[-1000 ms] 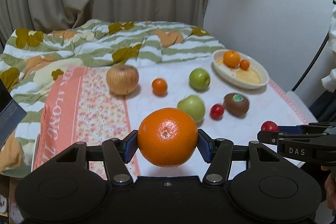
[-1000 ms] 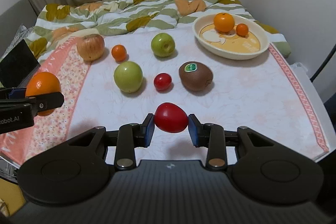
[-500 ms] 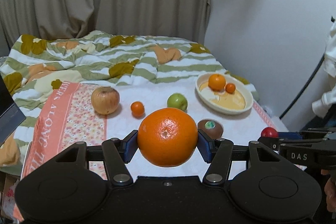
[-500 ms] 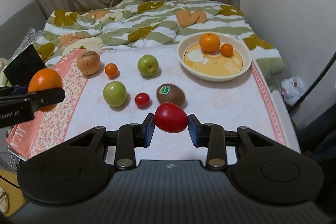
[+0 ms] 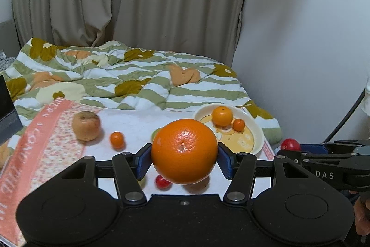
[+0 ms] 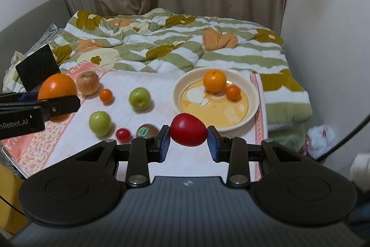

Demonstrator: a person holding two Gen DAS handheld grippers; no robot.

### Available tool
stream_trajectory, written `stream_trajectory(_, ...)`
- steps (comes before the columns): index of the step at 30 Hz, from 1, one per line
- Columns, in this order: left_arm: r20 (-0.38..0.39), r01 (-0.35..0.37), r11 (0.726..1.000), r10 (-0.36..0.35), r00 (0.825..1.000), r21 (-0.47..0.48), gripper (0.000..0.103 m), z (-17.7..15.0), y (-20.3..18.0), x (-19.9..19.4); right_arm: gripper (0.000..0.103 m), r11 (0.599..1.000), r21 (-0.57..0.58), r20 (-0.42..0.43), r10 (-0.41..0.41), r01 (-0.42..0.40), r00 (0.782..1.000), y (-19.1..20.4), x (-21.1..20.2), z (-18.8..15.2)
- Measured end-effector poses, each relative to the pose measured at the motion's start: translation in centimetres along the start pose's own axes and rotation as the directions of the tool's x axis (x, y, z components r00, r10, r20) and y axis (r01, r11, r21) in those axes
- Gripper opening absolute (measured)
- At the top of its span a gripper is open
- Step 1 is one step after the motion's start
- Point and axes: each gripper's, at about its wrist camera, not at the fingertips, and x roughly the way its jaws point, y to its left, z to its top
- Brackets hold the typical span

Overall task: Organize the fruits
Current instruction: 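Carry the orange with the left and the tomato with the right to the bowl, opening the left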

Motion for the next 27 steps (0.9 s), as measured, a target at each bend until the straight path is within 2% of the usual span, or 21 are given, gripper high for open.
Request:
stream_trajectory(6,-0.001,0.005,1.000,-0.005,1.000,0.022,0.062,1.8,-2.3,3.1,0.050,1.000,0.008,0.008,-0.022,0.022,1.000,-3.4,1.8,2.0)
stream_trajectory(13,-0.036,0.058,0.996,-0.055,0.998,0.065,0.062,4.2,-3.5,8.7,0.050,0.995,0.065,0.004,-0.077,0.076,0.997,-6.6,4.7,3.9)
stream_trajectory(21,-0.097,0.077,0.984,-0.062,0.993,0.163,0.063,5.8,-4.7,15.8,0.050,0.985,0.128,-0.040,-0.109,0.113,0.993,-9.1,9.0,5.3)
stream_trajectory(24,-0.113,0.066,0.965,-0.038,0.993,0.254,0.063,5.4,-5.4,18.7,0.050,0.982,0.147,-0.055,-0.110,0.117,0.992,-9.9,10.4,5.5)
stream_trajectory(27,-0.146,0.079,0.952,-0.036,0.989,0.296,0.063,5.1,-5.7,21.2,0.050,0.979,0.162,-0.072,-0.117,0.127,0.991,-10.5,11.4,5.5)
